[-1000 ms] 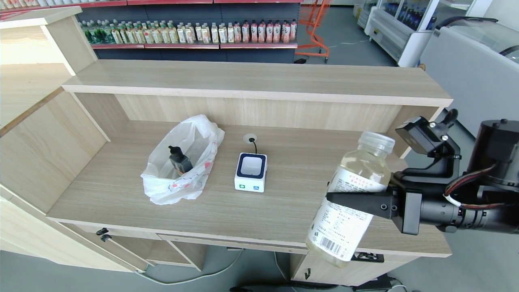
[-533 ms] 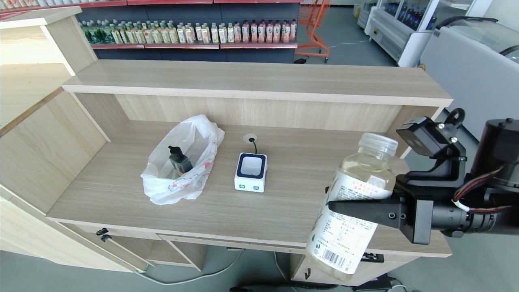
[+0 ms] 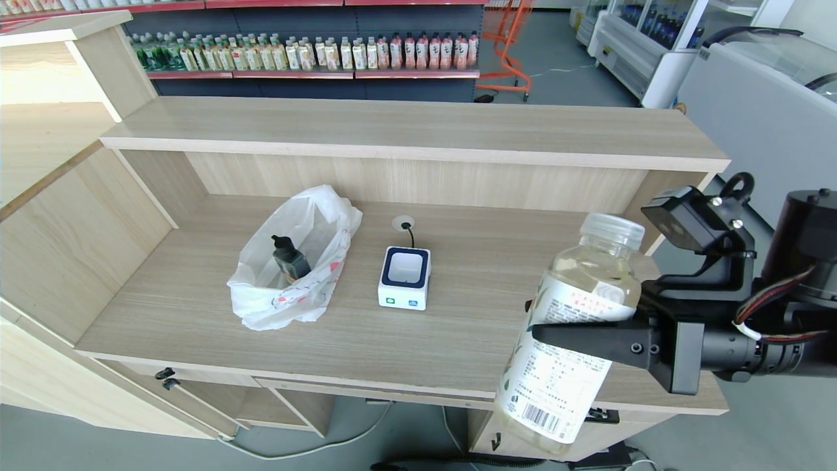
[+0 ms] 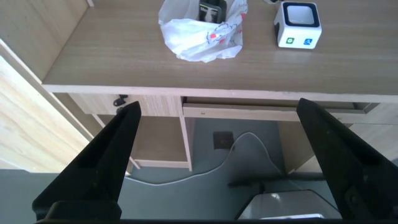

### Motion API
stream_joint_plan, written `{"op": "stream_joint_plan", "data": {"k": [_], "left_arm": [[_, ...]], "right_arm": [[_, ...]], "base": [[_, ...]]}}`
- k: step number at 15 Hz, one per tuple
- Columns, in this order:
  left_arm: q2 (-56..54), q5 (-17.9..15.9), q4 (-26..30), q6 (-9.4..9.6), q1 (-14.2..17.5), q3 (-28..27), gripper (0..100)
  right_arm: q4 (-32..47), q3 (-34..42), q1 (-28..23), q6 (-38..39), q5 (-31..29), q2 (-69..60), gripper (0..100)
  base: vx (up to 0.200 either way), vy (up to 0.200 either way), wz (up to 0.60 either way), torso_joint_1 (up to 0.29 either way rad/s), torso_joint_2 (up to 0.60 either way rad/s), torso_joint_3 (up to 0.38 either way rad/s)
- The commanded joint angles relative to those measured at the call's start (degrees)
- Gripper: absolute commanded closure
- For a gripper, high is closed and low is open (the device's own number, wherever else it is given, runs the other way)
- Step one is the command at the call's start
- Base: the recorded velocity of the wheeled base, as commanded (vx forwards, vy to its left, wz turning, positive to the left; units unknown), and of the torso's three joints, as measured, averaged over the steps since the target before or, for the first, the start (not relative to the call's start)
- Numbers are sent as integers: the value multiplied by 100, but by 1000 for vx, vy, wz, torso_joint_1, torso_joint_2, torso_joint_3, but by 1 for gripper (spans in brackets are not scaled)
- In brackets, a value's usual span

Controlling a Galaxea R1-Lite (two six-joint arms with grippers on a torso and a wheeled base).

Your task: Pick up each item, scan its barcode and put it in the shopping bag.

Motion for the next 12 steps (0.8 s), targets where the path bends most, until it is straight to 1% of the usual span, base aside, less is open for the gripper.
{"op": "stream_joint_plan", "data": {"k": [1, 8, 10, 11, 12], "left_arm": [[9, -1, 0, -1, 1, 1, 0], [9, -1, 0, -1, 1, 1, 0], [0, -1, 0, -1, 1, 1, 0], [0, -1, 0, -1, 1, 1, 0], [9, -1, 0, -1, 1, 1, 0]], "right_arm": [[-2, -4, 2, 14, 20, -33, 100], [-11, -13, -42, -12, -16, -85, 100], [-55, -31, -324, -557, -306, -68, 100], [-29, 13, -658, -1647, -833, -112, 100], [-37, 163, -1044, -2332, -1105, -217, 100]], "base": [[0, 0, 0, 0, 0, 0], [0, 0, 0, 0, 0, 0], [0, 0, 0, 0, 0, 0], [0, 0, 0, 0, 0, 0], [0, 0, 0, 0, 0, 0]]}}
